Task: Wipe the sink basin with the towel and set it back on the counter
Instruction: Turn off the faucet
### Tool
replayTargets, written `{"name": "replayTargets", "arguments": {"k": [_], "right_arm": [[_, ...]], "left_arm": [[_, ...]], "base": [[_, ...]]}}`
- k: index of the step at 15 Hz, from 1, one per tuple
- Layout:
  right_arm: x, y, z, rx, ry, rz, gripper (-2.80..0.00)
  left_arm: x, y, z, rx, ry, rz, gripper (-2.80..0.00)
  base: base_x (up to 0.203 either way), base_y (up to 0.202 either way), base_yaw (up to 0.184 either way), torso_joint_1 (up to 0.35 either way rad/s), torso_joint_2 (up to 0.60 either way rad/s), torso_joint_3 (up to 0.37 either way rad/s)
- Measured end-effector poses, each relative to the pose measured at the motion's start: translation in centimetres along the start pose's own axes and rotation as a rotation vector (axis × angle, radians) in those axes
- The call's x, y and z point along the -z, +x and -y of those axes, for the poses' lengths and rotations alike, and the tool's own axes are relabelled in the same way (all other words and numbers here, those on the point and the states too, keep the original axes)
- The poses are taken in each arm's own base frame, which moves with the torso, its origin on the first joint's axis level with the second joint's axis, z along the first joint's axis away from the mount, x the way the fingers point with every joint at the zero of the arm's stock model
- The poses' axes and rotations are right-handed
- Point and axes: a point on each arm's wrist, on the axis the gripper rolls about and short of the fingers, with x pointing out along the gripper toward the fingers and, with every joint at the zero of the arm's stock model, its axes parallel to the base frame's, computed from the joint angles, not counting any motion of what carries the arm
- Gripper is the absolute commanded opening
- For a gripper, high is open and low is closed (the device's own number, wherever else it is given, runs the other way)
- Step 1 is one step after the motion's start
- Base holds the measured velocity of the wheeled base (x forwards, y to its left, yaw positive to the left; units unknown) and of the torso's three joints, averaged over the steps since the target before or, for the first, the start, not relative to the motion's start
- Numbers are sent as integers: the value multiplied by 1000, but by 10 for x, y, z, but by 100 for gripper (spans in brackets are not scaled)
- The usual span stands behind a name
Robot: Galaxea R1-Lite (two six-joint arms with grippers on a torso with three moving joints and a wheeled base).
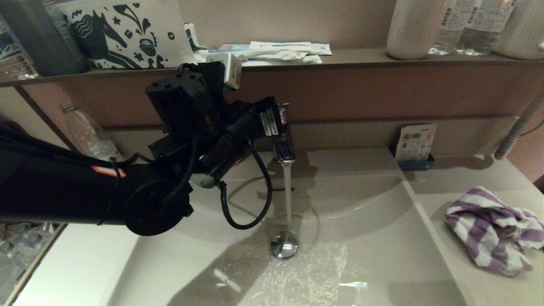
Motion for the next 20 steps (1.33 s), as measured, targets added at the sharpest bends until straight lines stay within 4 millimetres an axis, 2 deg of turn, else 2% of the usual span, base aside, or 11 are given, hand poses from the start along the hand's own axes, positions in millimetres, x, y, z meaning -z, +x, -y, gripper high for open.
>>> {"name": "replayTargets", "arguments": {"k": [5, 11, 20], "right_arm": [[0, 0, 0, 0, 0, 0, -280], [0, 0, 0, 0, 0, 0, -280], [0, 0, 0, 0, 0, 0, -280]], "left_arm": [[2, -3, 8, 21, -1, -7, -280], [-6, 2, 10, 25, 5, 11, -280], [8, -5, 17, 47, 3, -4, -280]], "base": [[0, 0, 0, 0, 0, 0], [0, 0, 0, 0, 0, 0], [0, 0, 0, 0, 0, 0]]}}
